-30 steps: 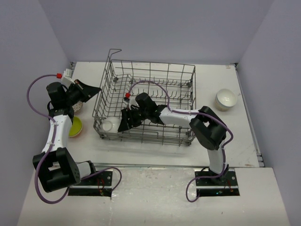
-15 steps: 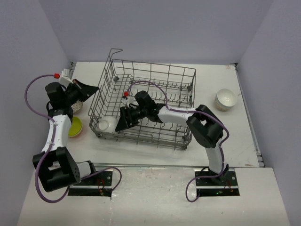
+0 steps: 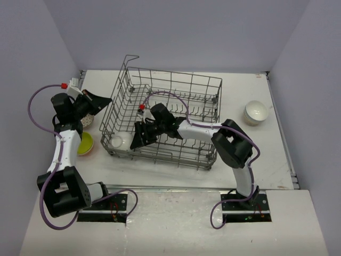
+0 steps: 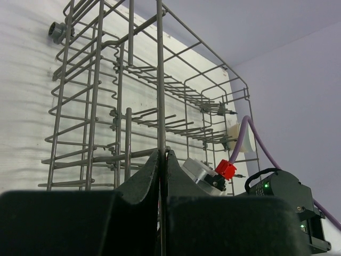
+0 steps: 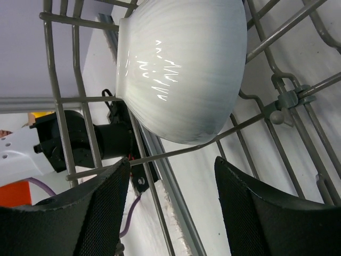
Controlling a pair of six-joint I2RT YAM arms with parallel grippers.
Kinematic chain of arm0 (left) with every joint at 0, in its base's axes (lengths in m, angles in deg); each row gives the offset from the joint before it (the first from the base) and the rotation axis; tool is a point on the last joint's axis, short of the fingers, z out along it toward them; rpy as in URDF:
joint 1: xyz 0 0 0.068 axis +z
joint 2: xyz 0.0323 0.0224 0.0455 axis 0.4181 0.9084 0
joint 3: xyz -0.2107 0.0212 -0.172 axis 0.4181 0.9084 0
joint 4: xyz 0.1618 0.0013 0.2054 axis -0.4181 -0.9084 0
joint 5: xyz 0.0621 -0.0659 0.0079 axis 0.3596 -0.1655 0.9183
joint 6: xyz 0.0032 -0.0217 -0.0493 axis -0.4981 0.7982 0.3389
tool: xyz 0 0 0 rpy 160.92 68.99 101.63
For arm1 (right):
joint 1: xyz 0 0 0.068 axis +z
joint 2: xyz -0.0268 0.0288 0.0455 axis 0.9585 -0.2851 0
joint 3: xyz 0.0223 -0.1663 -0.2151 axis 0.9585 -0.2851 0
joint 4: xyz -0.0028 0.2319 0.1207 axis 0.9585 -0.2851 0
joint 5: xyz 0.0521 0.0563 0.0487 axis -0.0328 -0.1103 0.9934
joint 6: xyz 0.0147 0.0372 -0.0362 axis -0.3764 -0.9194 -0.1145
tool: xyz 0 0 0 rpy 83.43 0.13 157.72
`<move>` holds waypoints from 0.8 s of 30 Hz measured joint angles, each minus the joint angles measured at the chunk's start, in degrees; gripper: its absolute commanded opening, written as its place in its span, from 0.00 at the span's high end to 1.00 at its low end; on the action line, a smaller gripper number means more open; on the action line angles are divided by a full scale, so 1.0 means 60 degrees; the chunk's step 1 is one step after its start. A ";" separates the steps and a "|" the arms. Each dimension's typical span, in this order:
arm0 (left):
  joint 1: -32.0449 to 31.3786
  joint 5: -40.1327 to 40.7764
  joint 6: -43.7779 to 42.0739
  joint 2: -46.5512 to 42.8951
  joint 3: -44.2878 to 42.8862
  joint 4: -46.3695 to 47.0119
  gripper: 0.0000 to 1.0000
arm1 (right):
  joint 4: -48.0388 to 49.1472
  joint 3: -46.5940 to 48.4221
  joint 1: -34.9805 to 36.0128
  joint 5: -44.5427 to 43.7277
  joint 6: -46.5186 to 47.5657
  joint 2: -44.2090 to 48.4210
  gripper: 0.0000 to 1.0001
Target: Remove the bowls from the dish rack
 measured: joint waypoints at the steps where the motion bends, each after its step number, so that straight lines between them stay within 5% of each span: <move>1: 0.0000 0.0000 0.0000 0.0000 0.0000 0.0004 1.00 | -0.0211 0.0091 0.0022 -0.0189 0.0011 0.0000 0.35; 24: -0.0401 -0.0098 0.0091 -0.0022 0.0000 -0.0029 1.00 | -0.2364 0.0525 -0.0630 -0.1180 0.0692 0.0608 0.34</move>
